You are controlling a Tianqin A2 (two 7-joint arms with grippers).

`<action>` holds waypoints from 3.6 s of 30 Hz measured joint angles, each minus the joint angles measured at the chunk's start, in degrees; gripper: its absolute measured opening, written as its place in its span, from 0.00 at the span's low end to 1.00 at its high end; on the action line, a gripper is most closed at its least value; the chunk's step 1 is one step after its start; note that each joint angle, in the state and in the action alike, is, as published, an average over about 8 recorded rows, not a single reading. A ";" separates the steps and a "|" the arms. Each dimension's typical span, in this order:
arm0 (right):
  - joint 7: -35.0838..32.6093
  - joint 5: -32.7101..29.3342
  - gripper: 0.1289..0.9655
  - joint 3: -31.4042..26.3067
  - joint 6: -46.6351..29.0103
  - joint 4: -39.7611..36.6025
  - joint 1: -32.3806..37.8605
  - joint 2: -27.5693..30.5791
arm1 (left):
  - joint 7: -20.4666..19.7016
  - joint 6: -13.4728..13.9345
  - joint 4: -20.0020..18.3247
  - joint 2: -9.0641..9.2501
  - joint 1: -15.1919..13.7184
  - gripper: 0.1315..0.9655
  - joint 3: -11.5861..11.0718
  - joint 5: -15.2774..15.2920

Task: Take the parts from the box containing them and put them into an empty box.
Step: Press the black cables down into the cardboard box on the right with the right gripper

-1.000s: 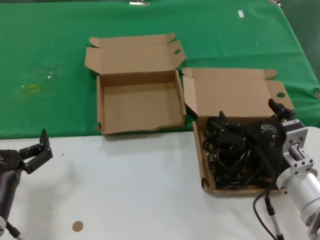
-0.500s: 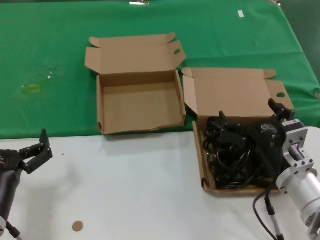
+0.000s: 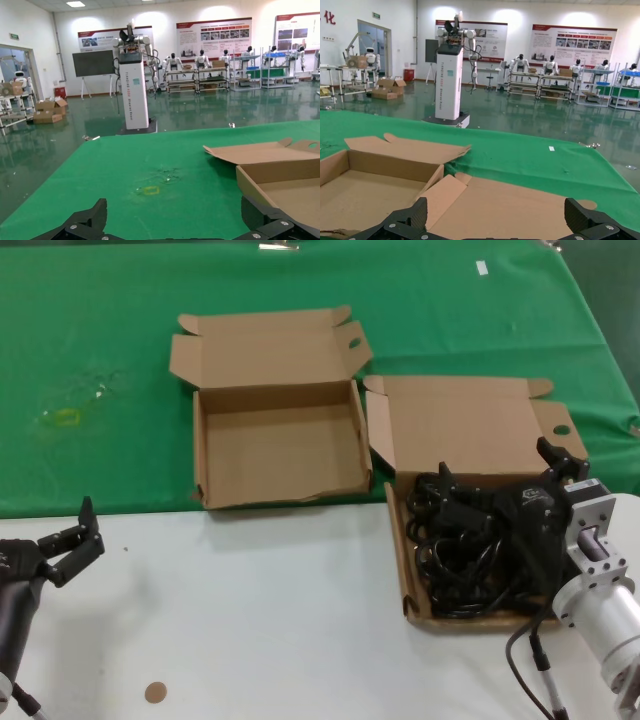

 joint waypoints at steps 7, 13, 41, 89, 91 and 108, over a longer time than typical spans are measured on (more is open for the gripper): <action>0.00 0.00 1.00 0.00 0.00 0.00 0.00 0.00 | 0.00 0.00 0.00 0.00 0.00 0.95 0.00 0.00; 0.00 0.00 1.00 0.02 0.00 0.00 0.00 -0.01 | 0.00 0.00 0.00 0.00 0.00 0.85 0.00 0.00; 4.36 13.15 1.00 -19.43 3.92 6.93 6.83 29.00 | -0.02 0.00 0.00 0.00 0.00 0.24 0.00 0.01; -18.18 -18.86 0.95 -30.18 -65.86 -25.47 48.12 29.98 | -0.02 0.00 0.00 0.00 0.00 0.01 0.00 0.02; -18.86 -19.55 0.93 -30.18 -65.70 -26.68 48.45 29.11 | -0.02 0.00 0.00 0.00 0.00 0.01 0.00 0.02; -19.95 -22.80 0.59 -29.81 -66.54 -29.15 49.02 26.71 | -0.02 0.00 0.00 0.00 0.00 0.01 0.00 0.02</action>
